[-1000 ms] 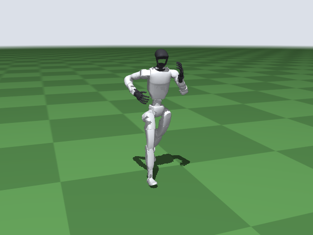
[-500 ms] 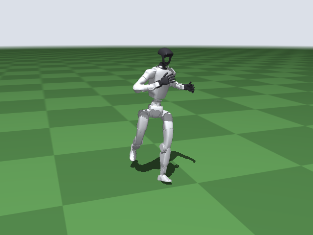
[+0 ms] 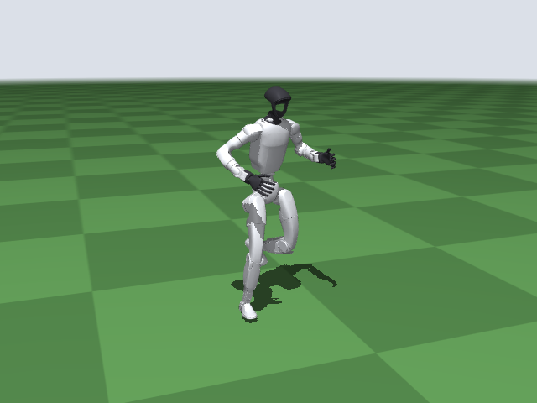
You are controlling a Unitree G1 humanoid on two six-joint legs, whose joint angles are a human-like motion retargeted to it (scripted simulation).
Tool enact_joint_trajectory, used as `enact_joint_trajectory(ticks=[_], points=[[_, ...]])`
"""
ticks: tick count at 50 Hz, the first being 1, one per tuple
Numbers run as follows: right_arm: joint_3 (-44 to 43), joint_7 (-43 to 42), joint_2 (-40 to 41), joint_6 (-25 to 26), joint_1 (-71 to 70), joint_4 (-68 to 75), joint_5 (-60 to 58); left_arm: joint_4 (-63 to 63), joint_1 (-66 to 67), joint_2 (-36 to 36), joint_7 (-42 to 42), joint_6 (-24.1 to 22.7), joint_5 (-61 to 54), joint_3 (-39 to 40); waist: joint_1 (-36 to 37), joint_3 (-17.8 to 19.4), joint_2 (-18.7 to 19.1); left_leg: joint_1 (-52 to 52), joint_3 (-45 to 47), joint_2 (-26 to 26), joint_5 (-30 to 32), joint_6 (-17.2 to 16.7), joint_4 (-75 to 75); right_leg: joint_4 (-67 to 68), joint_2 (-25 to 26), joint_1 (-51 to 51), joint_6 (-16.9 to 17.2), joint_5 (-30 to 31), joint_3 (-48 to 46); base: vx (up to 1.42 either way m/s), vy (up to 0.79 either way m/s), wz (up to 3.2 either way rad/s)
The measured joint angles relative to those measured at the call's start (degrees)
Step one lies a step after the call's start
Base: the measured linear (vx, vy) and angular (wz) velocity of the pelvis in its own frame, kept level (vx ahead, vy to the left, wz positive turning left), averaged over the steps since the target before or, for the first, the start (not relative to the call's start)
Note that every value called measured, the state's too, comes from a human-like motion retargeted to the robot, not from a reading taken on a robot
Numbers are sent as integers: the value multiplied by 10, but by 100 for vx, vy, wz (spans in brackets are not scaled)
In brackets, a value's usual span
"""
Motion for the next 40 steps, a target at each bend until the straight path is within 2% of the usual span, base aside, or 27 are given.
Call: enact_joint_trajectory(ticks=[2,3,5,7,8,9,10,12,13,15,17,18,20,21,22,23,25,28,30,32,33,34,35,37,38,40], points=[[38,-17,-3,-2,-160,2,-49,12,120,8,-13,1,-36,22,64,-20,-3,-99,4,-37,-31,6,36,28,25,-4,-19,-39,20,125,-49,-133],[60,-26,8,-5,-232,-11,-54,-3,183,21,-31,3,-46,38,96,-42,-12,-147,11,-56,-36,9,22,1,40,13,-30,-46,22,131,-40,-115],[89,-35,36,-7,-327,-63,-20,-46,283,66,-46,2,-90,58,172,-87,-47,-219,36,-92,-33,34,-61,-56,56,51,-14,-23,29,140,-31,-93],[107,-34,57,-12,-362,-133,4,-81,367,117,-62,5,-124,85,254,-120,-94,-225,81,-120,2,38,-246,-119,62,108,-3,50,45,150,-16,-65],[117,-27,53,-14,-371,-170,5,-89,403,129,-72,7,-135,104,287,-130,-104,-203,102,-129,31,26,-365,-145,71,143,6,99,57,154,-6,-47],[126,-17,45,-16,-380,-207,8,-96,437,131,-86,11,-141,130,314,-136,-98,-171,123,-127,65,2,-483,-159,91,179,14,147,77,156,-2,-38],[135,-4,33,-18,-387,-243,13,-102,469,128,-102,16,-145,161,337,-140,-85,-132,144,-121,103,-28,-602,-167,116,216,22,195,101,157,-1,-22],[152,26,2,-25,-398,-311,38,-119,523,90,-131,20,-138,228,352,-150,-35,-87,193,-89,172,-102,-729,-133,177,269,24,250,142,155,-2,10],[160,38,-12,-28,-405,-343,44,-129,540,62,-134,18,-133,252,351,-156,-12,-81,214,-72,202,-131,-756,-95,198,280,14,255,143,150,-4,38],[171,49,-33,-36,-418,-392,45,-144,537,15,-108,3,-141,265,344,-166,16,-86,244,-47,250,-153,-772,52,195,255,-4,222,99,143,-4,65],[174,52,-44,-36,-410,-416,38,-151,486,-22,-65,-3,-147,242,318,-159,49,-80,251,-35,246,-144,-737,179,169,241,-65,156,55,131,-4,125],[172,48,-47,-32,-406,-417,33,-146,437,-37,-39,-6,-161,217,305,-149,49,-78,252,-45,203,-117,-707,258,137,218,-75,117,41,120,-8,146],[165,43,-40,-26,-391,-385,12,-115,302,-52,1,-9,-177,160,278,-116,22,-86,229,-83,66,-34,-612,403,60,155,-76,40,47,108,-12,164],[163,41,-33,-23,-375,-342,-3,-83,223,-42,3,-2,-122,138,261,-99,3,-105,205,-103,9,6,-543,453,31,112,-75,7,67,96,-15,197],[161,34,-22,-16,-354,-293,-22,-57,145,-42,15,0,-98,110,243,-83,-12,-122,181,-121,-38,35,-480,495,8,69,-75,-23,87,90,-16,226],[163,20,-4,0,-325,-232,-46,-45,68,-59,48,-6,-140,74,222,-72,-21,-134,156,-132,-65,47,-429,517,-3,26,-81,-44,107,87,-12,252],[135,4,26,5,-256,-130,-88,-36,-52,-52,43,-1,-78,38,172,-52,-12,-125,101,-157,-89,41,-393,516,-12,-44,-91,-69,135,85,-2,293],[48,-14,50,-30,-109,-122,-46,-115,-135,-56,13,-15,-87,-2,69,-47,36,-48,-17,-159,-50,-26,-460,380,28,-77,-81,-62,131,88,0,354],[-18,-4,54,-37,11,-158,15,-182,-145,-43,-13,-15,-85,-11,-10,-53,67,2,-102,-145,8,-69,-509,230,69,-65,-53,-16,127,90,-7,394],[-64,21,63,-26,106,-178,53,-229,-144,-23,-29,-21,-87,-20,-81,-64,73,31,-151,-137,70,-103,-537,56,85,-43,-22,45,131,89,-17,384],[-86,39,66,-20,146,-185,70,-245,-140,-13,-39,-29,-92,-25,-115,-69,70,38,-155,-132,96,-139,-536,-28,83,-29,-10,71,132,87,-27,363],[-100,49,71,-13,176,-188,74,-253,-138,-8,-41,-31,-99,-34,-140,-75,61,49,-138,-135,113,-134,-536,-101,73,-18,6,95,137,86,-34,339],[-109,55,76,-5,199,-188,71,-258,-138,-5,-41,-30,-107,-44,-162,-81,47,61,-110,-141,125,-108,-538,-169,60,-8,22,119,145,84,-40,310],[-132,73,74,8,235,-198,58,-256,-130,4,-49,-31,-94,-57,-191,-84,19,80,-27,-138,120,-84,-499,-244,36,9,44,169,168,80,-46,276],[-143,81,70,14,246,-206,51,-249,-125,4,-51,-31,-75,-60,-197,-80,7,86,14,-133,103,-61,-463,-264,27,18,51,197,183,73,-49,228],[-170,91,46,17,255,-228,59,-241,-102,5,-36,-38,-73,-44,-202,-69,6,49,81,-101,46,-52,-310,-261,19,25,28,208,191,65,-50,177]])
